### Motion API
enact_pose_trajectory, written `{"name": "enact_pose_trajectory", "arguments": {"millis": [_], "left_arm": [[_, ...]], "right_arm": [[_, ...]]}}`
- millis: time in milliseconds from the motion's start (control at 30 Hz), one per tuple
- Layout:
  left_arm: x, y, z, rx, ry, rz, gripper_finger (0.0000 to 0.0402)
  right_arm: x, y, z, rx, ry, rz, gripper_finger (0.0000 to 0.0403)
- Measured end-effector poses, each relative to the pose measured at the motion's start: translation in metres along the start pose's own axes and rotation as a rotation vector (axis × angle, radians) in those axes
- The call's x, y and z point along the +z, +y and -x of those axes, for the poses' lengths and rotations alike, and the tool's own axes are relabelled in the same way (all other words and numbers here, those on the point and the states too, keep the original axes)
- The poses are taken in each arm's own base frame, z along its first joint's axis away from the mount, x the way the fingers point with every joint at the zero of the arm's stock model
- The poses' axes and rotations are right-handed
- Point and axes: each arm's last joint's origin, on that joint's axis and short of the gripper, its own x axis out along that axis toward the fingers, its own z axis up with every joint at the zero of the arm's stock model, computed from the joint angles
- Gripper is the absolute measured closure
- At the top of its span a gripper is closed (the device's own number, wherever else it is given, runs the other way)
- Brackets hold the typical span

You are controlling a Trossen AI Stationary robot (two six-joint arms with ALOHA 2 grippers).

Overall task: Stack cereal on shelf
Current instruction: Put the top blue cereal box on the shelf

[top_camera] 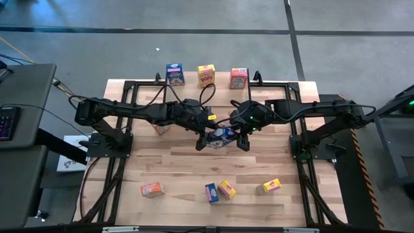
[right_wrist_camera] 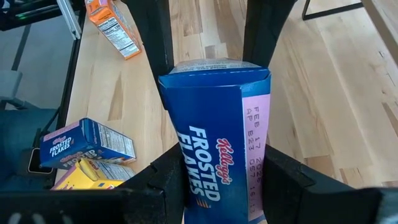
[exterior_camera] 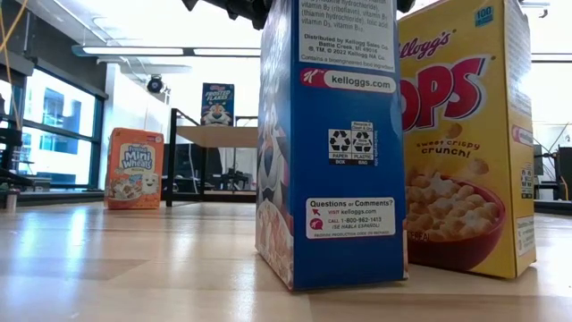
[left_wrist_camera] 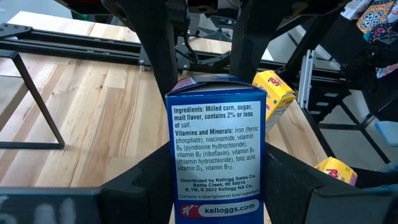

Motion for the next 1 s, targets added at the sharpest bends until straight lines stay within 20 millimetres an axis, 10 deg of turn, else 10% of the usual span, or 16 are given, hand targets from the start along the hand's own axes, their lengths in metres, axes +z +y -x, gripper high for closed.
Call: {"name": "enact_pose_trajectory", "arguments": {"millis": [500,1000], "left_arm": [[0.0,0.001,0.001,-0.017,0.008,0.01,0.0218],[0.005,0.004,0.03,-0.018,-0.019,-0.016,0.0218]], "right_arm": [[0.0,-0.001,0.0,-0.04,-0.008,-0.001,0.0141],[0.0,0.003,0.033,-0.027,-0.095,0.028,0.0135]]}}
